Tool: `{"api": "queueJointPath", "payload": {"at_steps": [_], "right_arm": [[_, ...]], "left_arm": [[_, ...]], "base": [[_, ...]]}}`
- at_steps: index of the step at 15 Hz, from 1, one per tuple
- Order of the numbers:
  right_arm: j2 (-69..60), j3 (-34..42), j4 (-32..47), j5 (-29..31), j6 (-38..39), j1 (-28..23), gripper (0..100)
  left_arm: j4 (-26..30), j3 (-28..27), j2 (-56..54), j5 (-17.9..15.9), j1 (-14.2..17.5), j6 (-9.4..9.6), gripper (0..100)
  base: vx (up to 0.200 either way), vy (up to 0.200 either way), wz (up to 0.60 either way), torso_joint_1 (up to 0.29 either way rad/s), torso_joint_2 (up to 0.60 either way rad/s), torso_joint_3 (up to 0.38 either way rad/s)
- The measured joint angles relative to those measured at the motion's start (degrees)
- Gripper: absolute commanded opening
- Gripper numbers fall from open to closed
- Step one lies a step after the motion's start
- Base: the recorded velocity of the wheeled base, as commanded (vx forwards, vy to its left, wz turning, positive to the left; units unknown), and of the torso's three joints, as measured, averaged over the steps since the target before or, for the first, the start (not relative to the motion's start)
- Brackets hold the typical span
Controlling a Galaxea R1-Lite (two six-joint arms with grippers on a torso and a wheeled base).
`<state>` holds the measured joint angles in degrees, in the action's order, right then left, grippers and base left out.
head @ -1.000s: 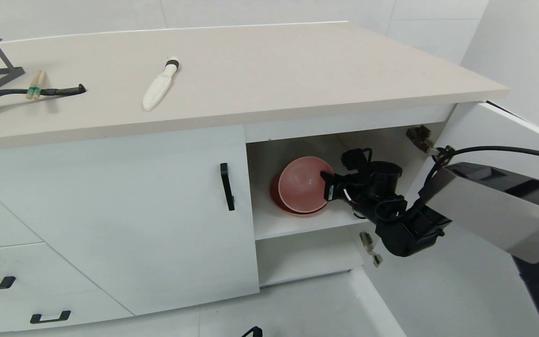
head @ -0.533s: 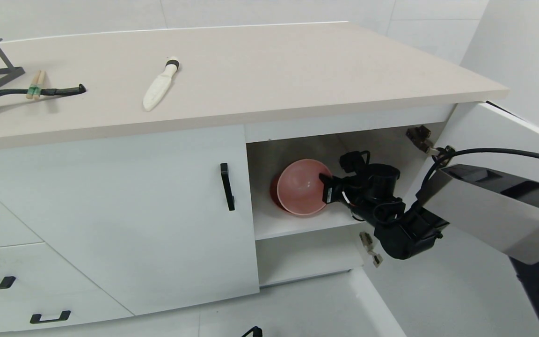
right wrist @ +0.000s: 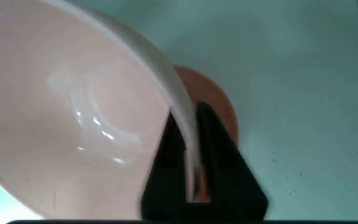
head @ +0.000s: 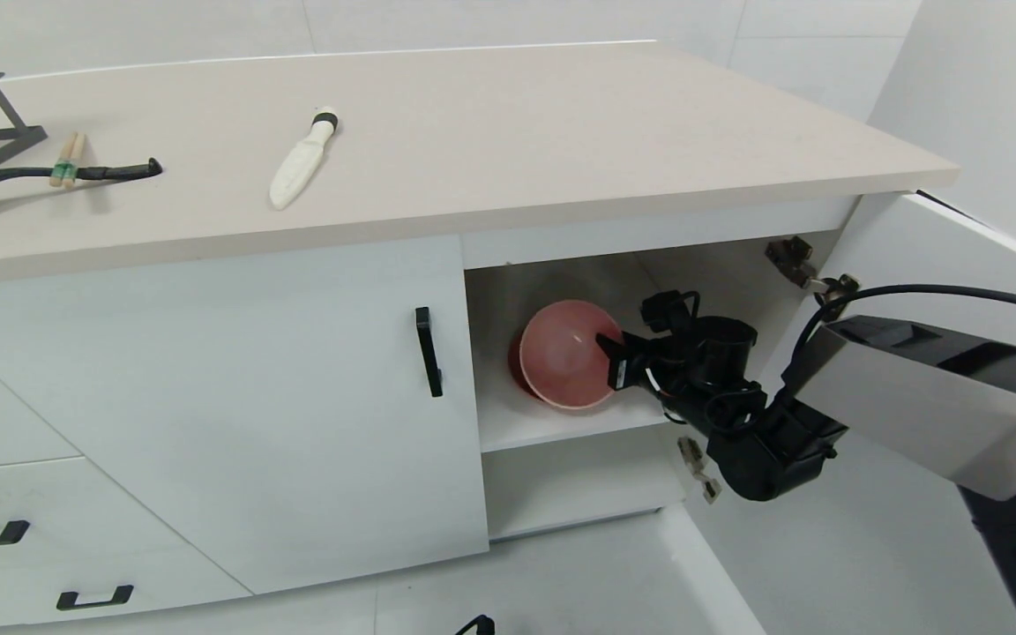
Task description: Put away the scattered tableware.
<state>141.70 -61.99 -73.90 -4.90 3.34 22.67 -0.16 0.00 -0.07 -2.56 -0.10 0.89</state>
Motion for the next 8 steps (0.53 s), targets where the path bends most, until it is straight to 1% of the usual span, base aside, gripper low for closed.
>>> {"api": "queueJointPath", "payload": {"at_steps": [8], "right_arm": [[-0.27,0.17,-1.29,-0.16,-0.37,0.06,100]], "left_arm": [[0.00,0.00,0.00,0.00,0.00,-0.16,100]], "base": [[0.000,0.000,0.00,0.000,0.00,0.000]]}}
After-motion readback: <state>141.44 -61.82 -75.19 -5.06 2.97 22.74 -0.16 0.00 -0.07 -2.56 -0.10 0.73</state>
